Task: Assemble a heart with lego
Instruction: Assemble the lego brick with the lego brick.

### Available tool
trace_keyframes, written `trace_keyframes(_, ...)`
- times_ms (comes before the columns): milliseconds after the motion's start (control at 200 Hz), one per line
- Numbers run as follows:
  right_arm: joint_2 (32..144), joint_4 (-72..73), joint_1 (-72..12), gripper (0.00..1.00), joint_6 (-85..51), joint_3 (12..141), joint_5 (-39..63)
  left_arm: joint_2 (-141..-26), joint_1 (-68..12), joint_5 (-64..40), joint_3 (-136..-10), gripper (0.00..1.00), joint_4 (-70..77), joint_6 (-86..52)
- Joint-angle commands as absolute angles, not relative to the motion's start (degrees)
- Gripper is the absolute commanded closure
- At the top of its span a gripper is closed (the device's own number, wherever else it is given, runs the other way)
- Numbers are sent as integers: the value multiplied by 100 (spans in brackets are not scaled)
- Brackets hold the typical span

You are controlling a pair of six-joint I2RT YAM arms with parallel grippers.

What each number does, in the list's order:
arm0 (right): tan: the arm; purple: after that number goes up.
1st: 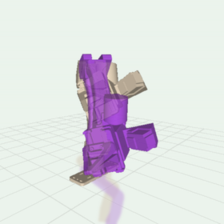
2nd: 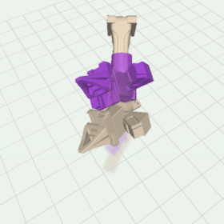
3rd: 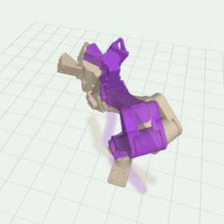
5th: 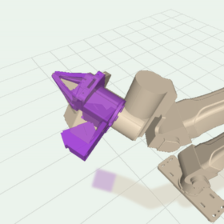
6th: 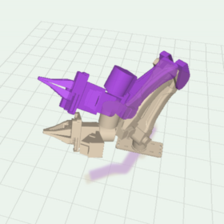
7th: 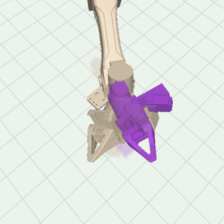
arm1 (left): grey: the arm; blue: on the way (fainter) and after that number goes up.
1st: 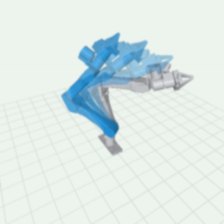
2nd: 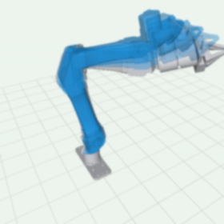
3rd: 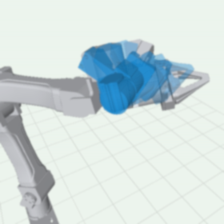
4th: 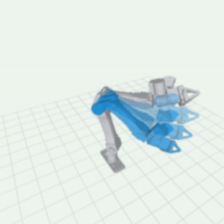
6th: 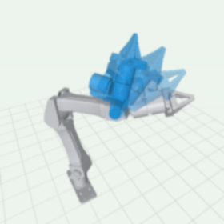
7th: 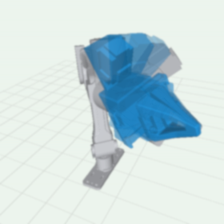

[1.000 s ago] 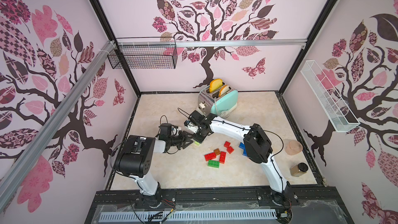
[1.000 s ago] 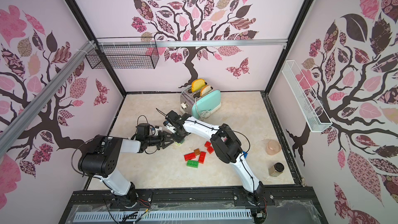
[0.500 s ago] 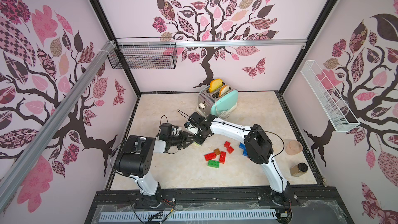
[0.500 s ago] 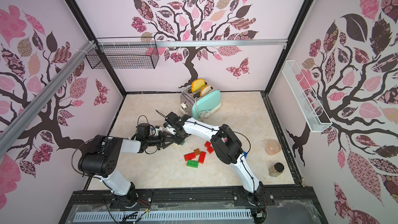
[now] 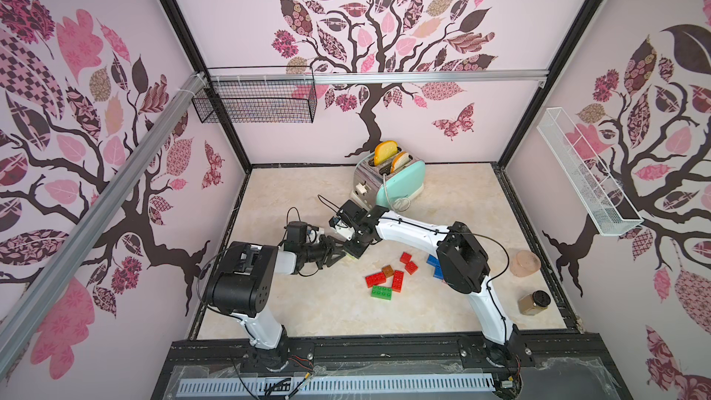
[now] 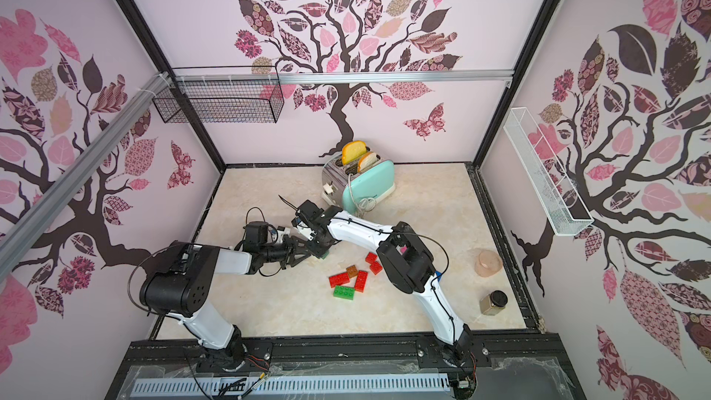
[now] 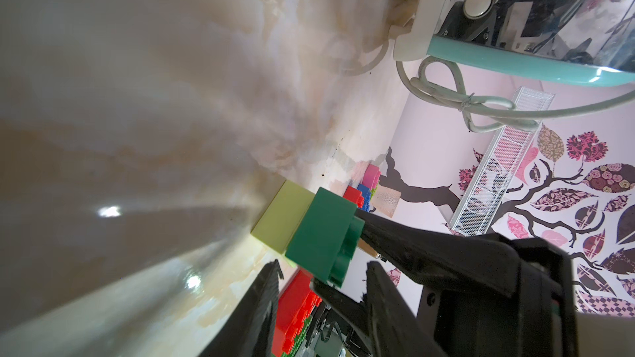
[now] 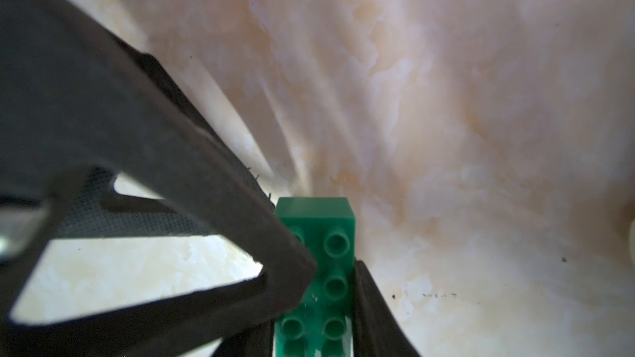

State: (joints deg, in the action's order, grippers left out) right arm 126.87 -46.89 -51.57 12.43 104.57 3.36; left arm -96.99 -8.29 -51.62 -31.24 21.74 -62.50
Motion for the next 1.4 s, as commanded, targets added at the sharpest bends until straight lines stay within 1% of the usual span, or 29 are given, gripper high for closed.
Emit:
trace_keyframes(0, 12579, -4553, -5228, 78, 1187, 10211, 386, -9738, -849, -5183, -3061, 56, 2250, -6169)
trace_keyframes(210, 12577, -4197, -5245, 78, 1121, 9971, 367, -9738, -852, -5180, -3057, 56, 2233, -6162)
trace_keyframes(400, 12647, -4241, -5241, 78, 1102, 10028, 255, -9756, -853, -5185, -3047, 56, 2224, -6160)
trace_keyframes(655, 12781, -4412, -5230, 77, 1219, 10316, 149, -9654, -759, -5168, -3039, 51, 1997, -6056)
trace_keyframes(850, 13020, -4723, -5199, 77, 1361, 10585, 380, -9625, -730, -5154, -3041, 51, 1916, -6004)
trace_keyframes(1100, 13092, -4798, -5032, 77, 1441, 10558, 874, -9671, -728, -5167, -3076, 49, 1925, -6004)
trace_keyframes(1225, 13173, -4939, -4976, 77, 1573, 10594, 912, -9696, -730, -5170, -3111, 49, 1925, -6010)
trace_keyframes(1310, 13211, -4976, -4932, 77, 1510, 10616, 878, -9695, -729, -5166, -3120, 49, 1925, -6010)
trace_keyframes(1395, 13236, -4969, -4931, 77, 1298, 10662, 520, -9703, -728, -5168, -3133, 49, 1925, -6005)
